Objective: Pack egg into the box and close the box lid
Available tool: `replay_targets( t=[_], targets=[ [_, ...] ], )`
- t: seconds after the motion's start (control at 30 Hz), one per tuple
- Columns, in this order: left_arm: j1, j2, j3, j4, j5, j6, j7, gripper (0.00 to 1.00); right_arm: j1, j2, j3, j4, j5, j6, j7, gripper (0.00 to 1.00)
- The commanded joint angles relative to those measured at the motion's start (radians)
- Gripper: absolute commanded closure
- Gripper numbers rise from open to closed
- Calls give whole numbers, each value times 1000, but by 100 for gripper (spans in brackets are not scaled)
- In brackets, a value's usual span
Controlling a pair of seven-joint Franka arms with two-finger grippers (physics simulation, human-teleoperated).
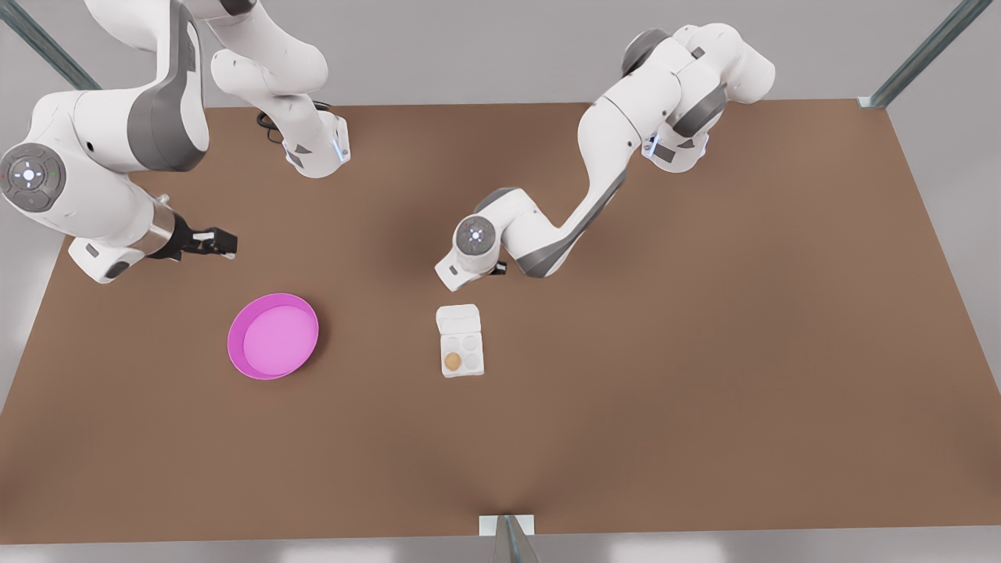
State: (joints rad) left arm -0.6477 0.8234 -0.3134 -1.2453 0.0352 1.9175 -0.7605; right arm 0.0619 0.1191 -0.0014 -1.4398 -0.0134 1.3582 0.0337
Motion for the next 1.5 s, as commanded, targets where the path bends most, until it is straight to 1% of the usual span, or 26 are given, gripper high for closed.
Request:
replay_targets(
  t=[0.0, 0.13, 0.2, 0.27, 0.6, 0.73, 0.87, 0.97, 1.17, 1.27, 1.33, 1.37, 1.4, 1.43, 1.47],
  targets=[
    [-1, 6, 7, 1, 0, 78, -346, 79, -2, -1, 0, -2, 3, 13, 167, 0],
    [0, 20, 17, 4, 3, 110, -326, 79, -4, 1, 0, -14, 1, 28, 167, 0],
    [-3, 34, 16, 7, 3, 158, -327, 79, -5, 1, 0, -21, 3, 35, 152, 0],
    [-6, 54, 16, 38, 3, 158, -327, 79, -7, 1, -2, -22, 3, 36, 144, 0],
    [5, 72, 27, 56, 3, 213, -326, 79, -16, 1, -8, -42, 10, 58, 109, 0],
    [3, 99, 25, 109, 3, 213, -326, 79, -20, -1, -8, -48, 16, 58, 109, 0],
    [10, 100, 33, 107, 3, 213, -201, 79, -33, 1, -8, -48, 18, 58, 92, 0],
    [23, 100, 34, 112, 2, 215, -189, 79, -33, 1, -8, -50, 18, 58, 89, 0],
    [71, 120, 33, 179, -55, 225, -189, 79, -33, -1, -8, -50, 21, 59, 88, 0],
    [103, 138, 33, 187, -72, 275, -184, 79, -33, -1, -8, -50, 21, 61, 88, 0],
    [123, 137, 33, 196, -90, 268, -163, 79, -33, -1, -8, -51, 21, 65, 88, 0],
    [158, 117, 27, 198, -92, 209, -157, 79, -33, -1, -8, -51, 21, 65, 88, 0],
    [198, 73, 22, 198, -92, 88, -155, 79, -33, -1, -8, -51, 21, 64, 88, 0],
    [253, -32, 37, 248, -61, -228, -132, 79, -33, -3, -8, -51, 23, 64, 88, 0],
    [390, -124, 39, 308, 6, -506, 137, 19, -33, -3, -8, -51, 23, 64, 88, 0]
  ],
)
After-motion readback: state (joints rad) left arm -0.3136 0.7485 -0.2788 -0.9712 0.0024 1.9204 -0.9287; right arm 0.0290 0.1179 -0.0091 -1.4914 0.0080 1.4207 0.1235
